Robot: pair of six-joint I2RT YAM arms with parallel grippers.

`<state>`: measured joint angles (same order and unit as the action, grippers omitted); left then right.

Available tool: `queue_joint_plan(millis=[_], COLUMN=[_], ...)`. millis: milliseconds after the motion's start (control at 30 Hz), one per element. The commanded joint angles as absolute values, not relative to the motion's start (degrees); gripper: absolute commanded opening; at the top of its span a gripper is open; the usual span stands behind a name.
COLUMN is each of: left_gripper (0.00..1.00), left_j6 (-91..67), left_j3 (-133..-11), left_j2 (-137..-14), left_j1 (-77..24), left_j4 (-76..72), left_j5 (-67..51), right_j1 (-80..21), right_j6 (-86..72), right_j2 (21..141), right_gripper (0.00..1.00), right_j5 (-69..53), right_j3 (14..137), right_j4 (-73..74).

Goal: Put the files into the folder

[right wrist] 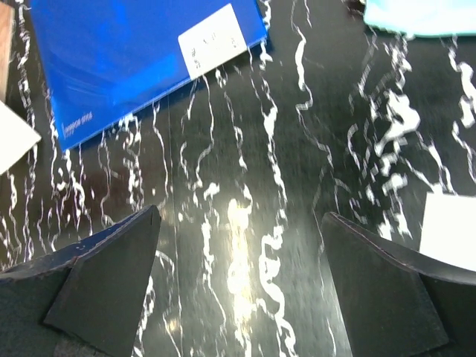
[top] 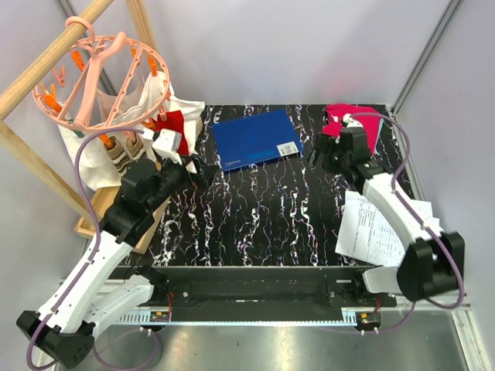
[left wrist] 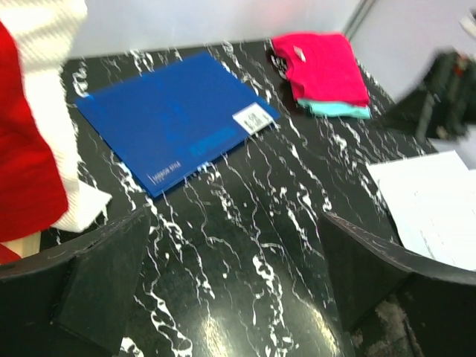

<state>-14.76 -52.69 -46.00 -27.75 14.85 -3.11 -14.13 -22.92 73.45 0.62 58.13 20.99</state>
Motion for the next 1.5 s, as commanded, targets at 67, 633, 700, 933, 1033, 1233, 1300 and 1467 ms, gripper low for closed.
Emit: queue_joint_plan(millis=[67,633,700,933,1033,1233,1300,1467], left_gripper=[0.99,0.99,0.99,0.99,0.99,0.99,0.99,0.99], left_j6=[-14.94,-20.22,-20.13,-20.13,-19.87,-19.78,-19.60,-19.60], left_j3=[-55.98,-53.26,-53.35,-54.49,-53.97,-54.23,-54.40,-55.02], left_j2=[-47.63,-46.93,-47.11,-47.99,-48.16,-48.95,-49.39,-50.18], left_j1=[-27.95,-28.04,-27.95,-28.04,-28.04,-28.04,-28.04,-28.04], left_j4=[16.08,19.16,19.16,19.16,19.16,19.25,19.25,19.42], left_j5=[-8.52,-17.31,-17.31,-18.37,-18.28,-18.54,-18.54,-18.46], right_j1=[-13.71,-6.24,-5.89,-5.45,-5.19,-5.19,-5.19,-5.19], right_j6=[-20.31,-28.38,-29.87,-30.59,-30.32,-31.02,-31.99,-34.80], right_j2=[89.36,128.47,132.08,137.98,140.27,143.17,143.70,145.10], right_gripper=[1.00,0.81,0.77,0.77,0.75,0.52,0.44,0.38], right_j5=[1.41,-22.75,-26.96,-28.47,-30.05,-33.57,-34.97,-38.40], right_j3=[72.05,109.33,112.40,116.19,117.86,119.97,119.88,119.62], right_j4=[19.60,18.99,18.72,18.02,17.93,17.14,15.74,11.62])
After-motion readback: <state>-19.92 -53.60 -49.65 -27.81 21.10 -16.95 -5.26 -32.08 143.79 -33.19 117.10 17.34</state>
